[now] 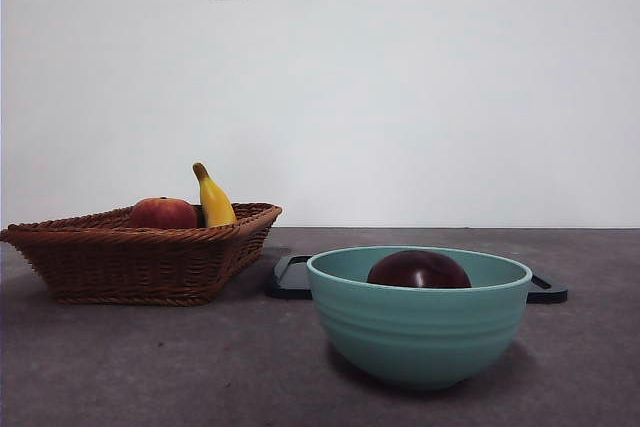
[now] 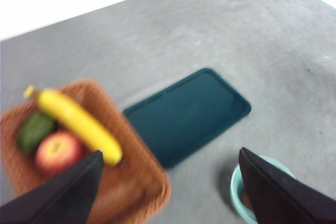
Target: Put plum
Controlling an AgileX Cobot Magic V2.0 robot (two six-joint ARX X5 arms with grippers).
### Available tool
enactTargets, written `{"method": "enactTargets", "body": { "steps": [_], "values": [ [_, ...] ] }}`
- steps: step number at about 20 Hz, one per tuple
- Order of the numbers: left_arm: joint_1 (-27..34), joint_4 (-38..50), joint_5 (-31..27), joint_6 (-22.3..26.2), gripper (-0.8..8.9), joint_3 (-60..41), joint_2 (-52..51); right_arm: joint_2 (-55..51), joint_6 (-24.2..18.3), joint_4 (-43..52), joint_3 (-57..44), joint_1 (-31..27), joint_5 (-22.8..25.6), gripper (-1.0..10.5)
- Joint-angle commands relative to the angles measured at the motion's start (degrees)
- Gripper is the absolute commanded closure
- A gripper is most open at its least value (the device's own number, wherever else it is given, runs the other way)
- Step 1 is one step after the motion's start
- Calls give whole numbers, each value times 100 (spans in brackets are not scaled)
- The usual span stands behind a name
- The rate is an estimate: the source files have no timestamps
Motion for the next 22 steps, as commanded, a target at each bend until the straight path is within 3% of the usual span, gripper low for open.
{"method": "enactTargets", "body": {
  "steps": [1,9,19,22],
  "values": [
    [234,-160,391,11,399,-297,-319,28,26,59,103,20,-17,568],
    [385,-192,2083,-79,410,-2660,-1626,28,28,90,103,22,-17,568],
    [380,-323,2135,-72,411,-2970,-1703,61,125,28,-144,153,-61,569],
    [380,-319,2135,-74,411,-2970,-1703,105,507,599,-809,345,-66,569]
  ]
}}
